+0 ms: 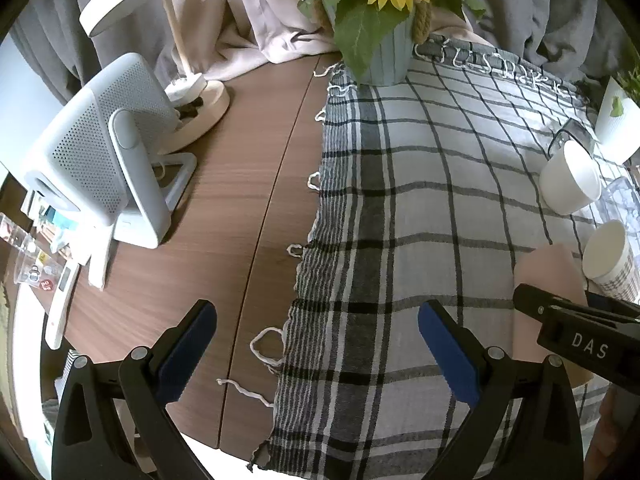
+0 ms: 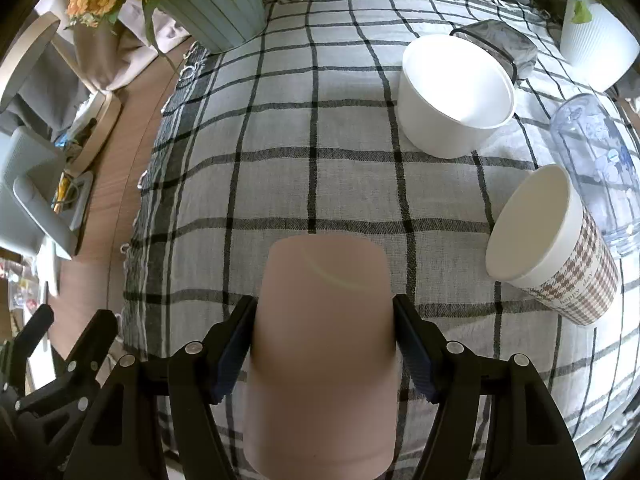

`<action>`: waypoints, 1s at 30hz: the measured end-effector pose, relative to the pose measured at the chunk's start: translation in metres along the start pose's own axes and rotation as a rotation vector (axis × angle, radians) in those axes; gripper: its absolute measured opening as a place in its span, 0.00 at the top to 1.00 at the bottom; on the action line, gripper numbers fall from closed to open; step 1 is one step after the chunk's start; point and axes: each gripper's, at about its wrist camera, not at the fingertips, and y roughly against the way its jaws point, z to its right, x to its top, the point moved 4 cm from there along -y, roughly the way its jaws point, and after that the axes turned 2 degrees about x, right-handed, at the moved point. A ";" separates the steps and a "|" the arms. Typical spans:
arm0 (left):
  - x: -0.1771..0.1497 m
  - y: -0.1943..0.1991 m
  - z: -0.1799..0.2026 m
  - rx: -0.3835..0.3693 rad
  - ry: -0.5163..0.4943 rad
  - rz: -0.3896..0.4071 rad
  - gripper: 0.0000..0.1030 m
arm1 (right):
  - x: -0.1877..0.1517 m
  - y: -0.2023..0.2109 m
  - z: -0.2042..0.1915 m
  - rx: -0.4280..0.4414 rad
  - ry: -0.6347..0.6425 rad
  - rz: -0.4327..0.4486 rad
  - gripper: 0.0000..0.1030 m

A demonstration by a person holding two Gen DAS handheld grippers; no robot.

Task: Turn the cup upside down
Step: 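Rotate the held pink cup with the right gripper, rim toward the table, then lower the pink cup rim-down onto the cloth and open the right gripper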

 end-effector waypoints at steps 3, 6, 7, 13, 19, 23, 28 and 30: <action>0.001 0.004 -0.003 0.001 0.006 0.006 0.00 | -0.002 0.004 0.003 0.019 -0.021 0.013 0.29; 0.003 0.013 -0.006 -0.005 0.012 0.026 0.00 | -0.002 0.020 0.004 0.042 -0.038 0.071 0.21; 0.004 0.016 -0.006 -0.007 0.012 0.031 0.00 | -0.003 0.029 0.004 0.051 -0.038 0.096 0.21; 0.013 0.032 0.013 -0.112 -0.011 0.025 0.00 | -0.012 0.096 0.019 0.017 -0.104 0.258 0.20; 0.028 0.041 0.064 -0.272 -0.104 -0.045 0.00 | -0.013 0.122 0.059 -0.055 -0.237 0.280 0.18; 0.036 0.036 0.100 -0.312 -0.169 -0.103 0.00 | -0.014 0.123 0.086 -0.057 -0.316 0.252 0.18; 0.035 0.020 0.131 -0.367 -0.210 -0.214 0.03 | -0.020 0.118 0.117 -0.048 -0.406 0.221 0.18; 0.035 0.012 0.144 -0.366 -0.223 -0.255 0.07 | -0.022 0.114 0.129 -0.039 -0.443 0.205 0.18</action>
